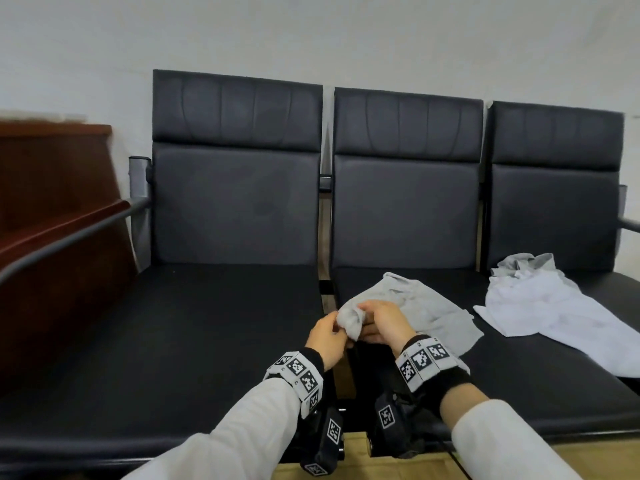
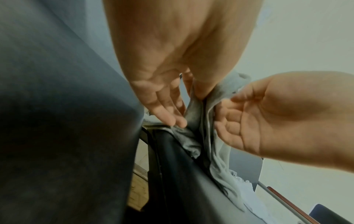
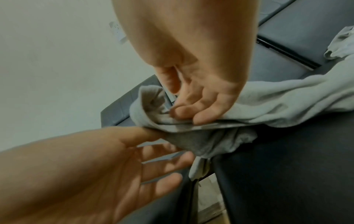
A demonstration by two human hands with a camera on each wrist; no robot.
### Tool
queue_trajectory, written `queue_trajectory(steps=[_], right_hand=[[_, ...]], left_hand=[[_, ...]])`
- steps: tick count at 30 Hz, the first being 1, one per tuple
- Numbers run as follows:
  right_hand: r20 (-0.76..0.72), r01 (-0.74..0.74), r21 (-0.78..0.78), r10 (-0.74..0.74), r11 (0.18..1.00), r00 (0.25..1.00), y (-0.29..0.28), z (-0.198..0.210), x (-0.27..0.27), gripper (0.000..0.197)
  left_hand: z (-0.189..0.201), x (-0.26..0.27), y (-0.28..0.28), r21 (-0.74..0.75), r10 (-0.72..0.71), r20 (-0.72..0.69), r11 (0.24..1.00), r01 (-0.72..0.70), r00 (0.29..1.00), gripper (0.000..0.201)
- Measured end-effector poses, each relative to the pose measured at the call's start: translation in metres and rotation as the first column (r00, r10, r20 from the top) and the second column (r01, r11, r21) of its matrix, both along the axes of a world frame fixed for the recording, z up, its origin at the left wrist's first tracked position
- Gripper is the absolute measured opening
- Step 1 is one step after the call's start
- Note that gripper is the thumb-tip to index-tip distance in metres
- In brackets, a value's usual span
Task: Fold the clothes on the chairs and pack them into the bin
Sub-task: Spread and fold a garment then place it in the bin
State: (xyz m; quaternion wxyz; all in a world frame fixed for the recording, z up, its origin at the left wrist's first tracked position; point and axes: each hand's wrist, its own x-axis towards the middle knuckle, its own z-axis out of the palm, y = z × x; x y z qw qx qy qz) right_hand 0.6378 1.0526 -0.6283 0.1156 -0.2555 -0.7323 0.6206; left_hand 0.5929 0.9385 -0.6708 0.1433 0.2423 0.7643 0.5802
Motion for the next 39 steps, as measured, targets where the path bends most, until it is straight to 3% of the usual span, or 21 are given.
queue_trajectory(steps=[1, 4, 6, 8, 11, 14, 15, 17, 19, 22, 24, 26, 28, 30, 32, 35, 37, 39], right_hand=[[0.032, 0.057, 0.117, -0.062, 0.992, 0.998, 0.007, -0.004, 0.0, 0.012], [0.248, 0.015, 0.506, -0.163, 0.863, 0.955, 0.03, -0.019, 0.01, 0.052], [0.365, -0.032, 0.555, -0.209, 0.832, 0.907, 0.044, -0.032, 0.017, 0.062], [0.37, -0.008, 0.577, -0.252, 0.817, 0.894, 0.057, -0.039, 0.019, 0.044], [0.073, 0.286, 0.54, -0.383, 0.791, 0.921, 0.069, -0.031, 0.018, 0.036], [-0.306, 0.58, 0.306, -0.499, 0.755, 0.811, 0.061, -0.01, 0.021, 0.04], [-0.381, 0.595, 0.243, -0.489, 0.766, 0.785, 0.056, -0.005, 0.019, 0.036], [-0.459, 0.534, 0.168, -0.413, 0.829, 0.786, 0.045, 0.003, 0.018, 0.027], [-0.499, 0.43, 0.153, -0.306, 0.89, 0.811, 0.03, 0.013, 0.016, 0.021], [-0.552, 0.239, 0.199, -0.093, 0.95, 0.829, 0.004, 0.029, 0.012, 0.014], [-0.561, 0.175, 0.284, 0.015, 0.943, 0.828, -0.01, 0.035, 0.008, 0.016], [-0.533, 0.193, 0.376, 0.041, 0.906, 0.845, -0.014, 0.034, 0.004, 0.022], [-0.456, 0.267, 0.54, 0.011, 0.798, 0.89, -0.009, 0.025, 0.0, 0.018], [-0.296, 0.243, 0.664, -0.05, 0.708, 0.954, -0.002, 0.012, 0.0, 0.014], [-0.102, 0.154, 0.595, -0.116, 0.789, 0.988, 0.0, 0.0, 0.003, 0.019], [0.157, -0.075, 0.494, -0.004, 0.866, 0.988, -0.011, -0.005, 0.0, 0.023], [0.23, -0.175, 0.281, 0.111, 0.944, 0.967, -0.02, -0.004, -0.007, 0.018], [0.22, -0.173, 0.024, 0.164, 0.985, 0.962, -0.026, -0.008, -0.014, 0.029]], left_hand=[[0.001, 0.001, 0.001, 0.036, 0.02, 0.024, 0.999, -0.021, 1.0, 0.021], [0.008, 0.002, 0.006, 0.19, 0.069, 0.081, 0.978, -0.083, 0.994, 0.022], [0.018, 0.004, 0.009, 0.284, 0.063, 0.127, 0.954, -0.098, 0.99, 0.024], [0.023, 0.004, 0.012, 0.315, 0.042, 0.182, 0.944, -0.099, 0.982, 0.025], [0.017, 0.003, 0.01, 0.259, 0.041, 0.205, 0.961, -0.095, 0.978, 0.021], [0.003, -0.003, 0.007, 0.082, 0.006, 0.091, 0.997, -0.014, 0.996, 0.006], [0.002, -0.004, 0.007, 0.042, -0.047, 0.074, 0.998, 0.044, 0.996, 0.022], [-0.001, -0.006, 0.008, 0.039, -0.125, 0.041, 0.992, 0.123, 0.991, 0.052], [0.0, -0.005, 0.01, 0.012, -0.119, -0.018, 0.993, 0.119, 0.993, 0.07], [0.003, -0.003, 0.012, -0.072, 0.025, -0.113, 0.997, -0.033, 0.993, 0.052], [0.009, -0.009, 0.007, 0.092, 0.129, -0.006, 0.987, -0.128, 0.992, 0.047], [0.02, -0.015, 0.002, 0.253, 0.194, 0.062, 0.946, -0.203, 0.979, 0.038], [0.041, -0.023, -0.013, 0.362, 0.302, 0.09, 0.878, -0.313, 0.949, 0.016], [0.055, -0.035, -0.03, 0.403, 0.393, 0.112, 0.821, -0.403, 0.913, 0.023], [0.071, -0.038, -0.046, 0.437, 0.393, 0.178, 0.79, -0.431, 0.902, 0.006], [0.085, -0.043, -0.062, 0.364, 0.362, 0.243, 0.826, -0.431, 0.9, 0.032], [0.086, -0.046, -0.079, 0.24, 0.357, 0.301, 0.869, -0.433, 0.884, 0.034], [0.083, -0.049, -0.096, 0.114, 0.3, 0.397, 0.922, -0.37, 0.868, 0.038]])
